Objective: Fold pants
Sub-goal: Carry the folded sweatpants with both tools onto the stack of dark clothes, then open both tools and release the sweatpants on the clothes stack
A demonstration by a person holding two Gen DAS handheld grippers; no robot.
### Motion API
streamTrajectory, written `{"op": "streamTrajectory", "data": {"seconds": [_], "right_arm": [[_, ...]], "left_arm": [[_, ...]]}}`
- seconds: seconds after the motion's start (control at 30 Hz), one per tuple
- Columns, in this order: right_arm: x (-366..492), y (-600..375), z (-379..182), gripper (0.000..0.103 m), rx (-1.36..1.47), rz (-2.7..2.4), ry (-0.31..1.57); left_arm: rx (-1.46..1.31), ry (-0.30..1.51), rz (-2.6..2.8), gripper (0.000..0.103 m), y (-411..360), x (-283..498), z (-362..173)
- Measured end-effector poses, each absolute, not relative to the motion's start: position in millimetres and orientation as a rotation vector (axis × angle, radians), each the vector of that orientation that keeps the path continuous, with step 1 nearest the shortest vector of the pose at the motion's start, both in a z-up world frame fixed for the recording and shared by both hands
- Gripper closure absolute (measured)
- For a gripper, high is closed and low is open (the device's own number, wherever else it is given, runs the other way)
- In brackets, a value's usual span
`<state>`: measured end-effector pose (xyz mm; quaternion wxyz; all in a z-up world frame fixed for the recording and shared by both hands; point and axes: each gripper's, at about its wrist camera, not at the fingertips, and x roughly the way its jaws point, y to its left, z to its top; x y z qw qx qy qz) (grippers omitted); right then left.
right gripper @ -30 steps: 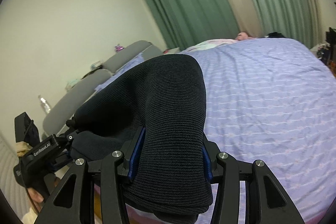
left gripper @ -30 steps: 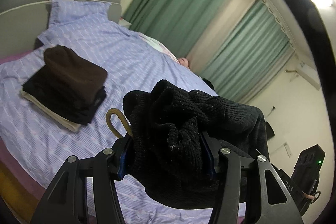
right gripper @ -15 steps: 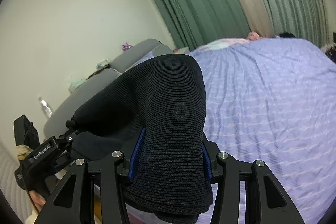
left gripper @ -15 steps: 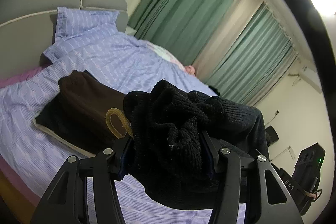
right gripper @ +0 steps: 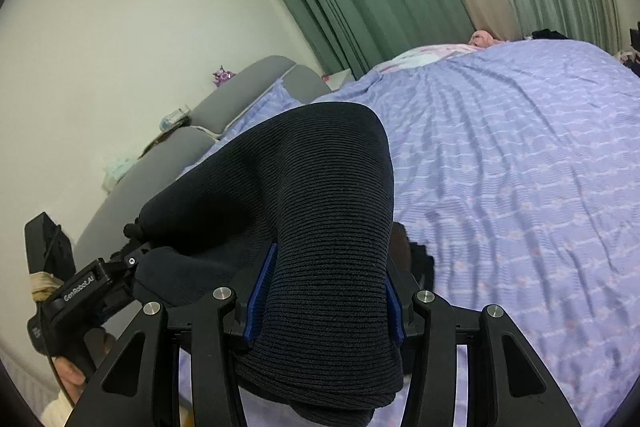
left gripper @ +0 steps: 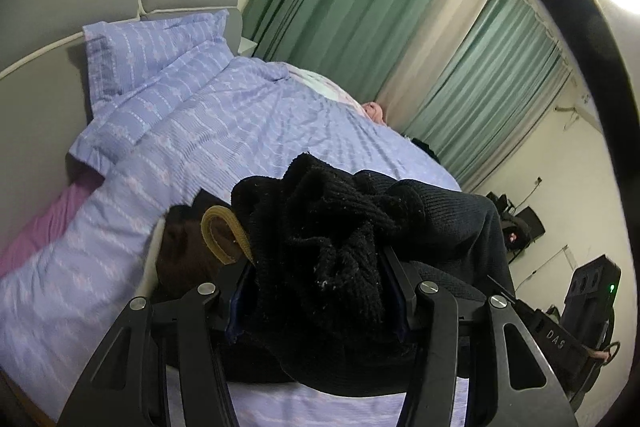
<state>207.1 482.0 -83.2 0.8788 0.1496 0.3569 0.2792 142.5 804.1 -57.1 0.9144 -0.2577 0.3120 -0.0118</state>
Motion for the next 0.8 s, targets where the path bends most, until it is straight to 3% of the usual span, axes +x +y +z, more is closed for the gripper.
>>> {"op": "streamTrajectory", "data": {"seconds": [0.23,0.47,0.57,0.63,0.73,0.8], "right_arm": [[257,537,-127,0.056,0.256,0.546,0.853],[282,565,-176,0.053,0.148,0.48,0.968],[279,576,-184,0.046,0.068,0.461,0.992],[275,578,-183,0.028,0.021,0.425,0.978],[267,583,-174,0.025,-0.062,0.401,0.937],[262,585,-170,0.025,-0.084,0.396,0.939]], "left_arm": [[-0.54,0.735,-0.033,0.05,853,203,-113],[-0.456,0.889,-0.014,0.05,854,227,-171],[-0.401,0.927,-0.011,0.044,853,228,-179],[-0.351,0.923,-0.006,0.04,852,225,-177],[-0.267,0.908,0.052,0.026,851,219,-165],[-0.263,0.907,0.061,0.026,853,217,-158]]}}
